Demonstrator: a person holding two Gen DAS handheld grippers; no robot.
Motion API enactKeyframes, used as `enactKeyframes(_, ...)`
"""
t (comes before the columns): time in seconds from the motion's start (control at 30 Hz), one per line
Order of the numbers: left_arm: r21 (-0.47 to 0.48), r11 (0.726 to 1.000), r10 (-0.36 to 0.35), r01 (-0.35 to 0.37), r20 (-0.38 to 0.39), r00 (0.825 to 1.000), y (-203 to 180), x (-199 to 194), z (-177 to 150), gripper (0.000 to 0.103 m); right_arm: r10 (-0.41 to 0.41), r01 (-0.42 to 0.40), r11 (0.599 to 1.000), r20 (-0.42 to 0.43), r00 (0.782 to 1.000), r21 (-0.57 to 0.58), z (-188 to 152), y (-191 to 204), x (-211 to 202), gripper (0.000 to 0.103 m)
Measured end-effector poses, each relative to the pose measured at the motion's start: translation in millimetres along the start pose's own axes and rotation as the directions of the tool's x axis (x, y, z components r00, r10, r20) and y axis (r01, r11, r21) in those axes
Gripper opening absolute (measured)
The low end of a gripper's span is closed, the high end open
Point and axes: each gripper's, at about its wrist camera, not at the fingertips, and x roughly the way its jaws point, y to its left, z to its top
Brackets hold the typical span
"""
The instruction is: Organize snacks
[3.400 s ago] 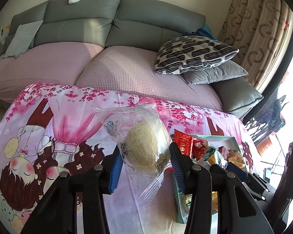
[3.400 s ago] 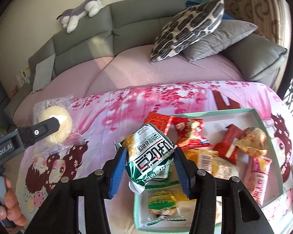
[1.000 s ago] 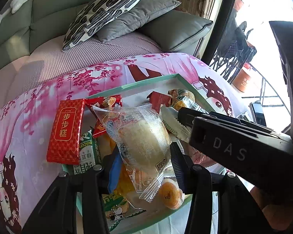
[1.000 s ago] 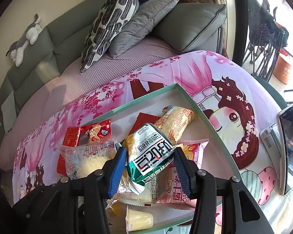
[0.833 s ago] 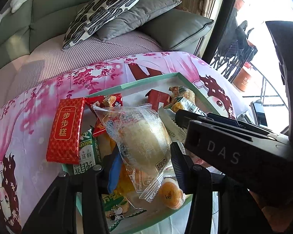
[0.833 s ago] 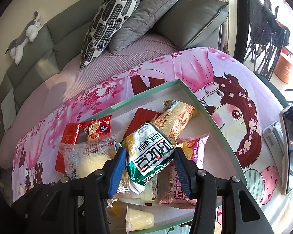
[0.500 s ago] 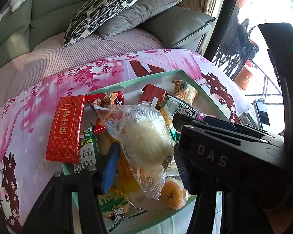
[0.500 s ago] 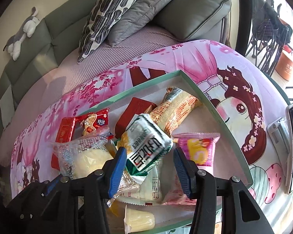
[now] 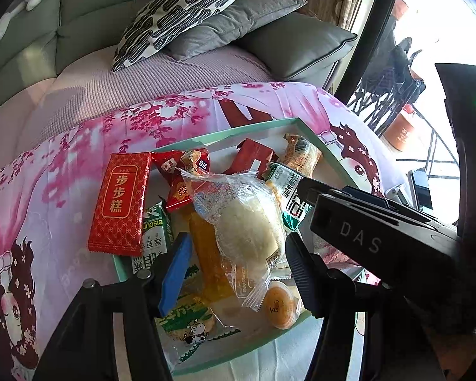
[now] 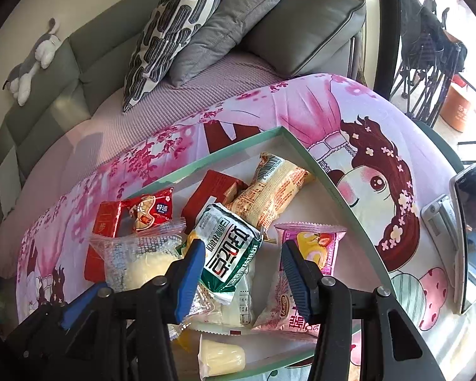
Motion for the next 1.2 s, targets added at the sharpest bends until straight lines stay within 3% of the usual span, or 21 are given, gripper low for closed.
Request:
enactKeyframes(0.2,-0.068,0.998,0.007,-0.006,0.009,1.000,16,-11,2,0.062,-0.006,0.006,1.000,0.005,1.000,0.003,1,-2,-2,0.054)
enactKeyframes(0.3,-0.120,0.991,0.065,-0.060,0.034,0.997,30,-18,3,0.062,-0.005,0.005,1.000,0.005,1.000,-0.007,1,0,-2,0.054)
enactKeyframes(0.53,-0.321,0.937,0.163,-0.138,0.052,0.985,83,-29,2,0.062,0.007,-0.006,0.998,0.013,1.000,-0.056,-1,14,-6,0.054)
enactKeyframes(0.83,-0.403,0.894,0.233,-0.199,0.038,0.972,117,-36,-3,0.063,0.018,-0.016,0.994,0.023,1.000,-0.105,-3,30,-11,0.054)
enactKeyframes(0.87,-0.404,0.892,0.237,-0.203,0.037,0.971,118,-37,-3,0.064,0.018,-0.015,0.994,0.022,1.000,-0.107,-3,31,-11,0.054)
enactKeyframes(0.9,-0.406,0.890,0.243,-0.208,0.035,0.969,119,-37,-3,0.075,0.016,-0.014,0.994,0.021,1.000,-0.109,-3,31,-11,0.055)
enactKeyframes(0.97,-0.407,0.886,0.258,-0.222,0.034,0.966,120,-36,-3,0.092,0.006,-0.004,0.994,0.023,1.000,-0.114,-3,32,-9,0.066)
enactKeyframes(1.03,-0.395,0.885,0.280,-0.246,0.030,0.960,119,-36,-3,0.092,-0.005,0.008,0.993,0.026,1.000,-0.119,-4,31,-8,0.078)
enactKeyframes(1.2,-0.364,0.881,0.332,-0.302,0.020,0.943,119,-33,-3,0.094,-0.003,0.006,0.995,0.024,1.000,-0.105,-4,28,-7,0.090)
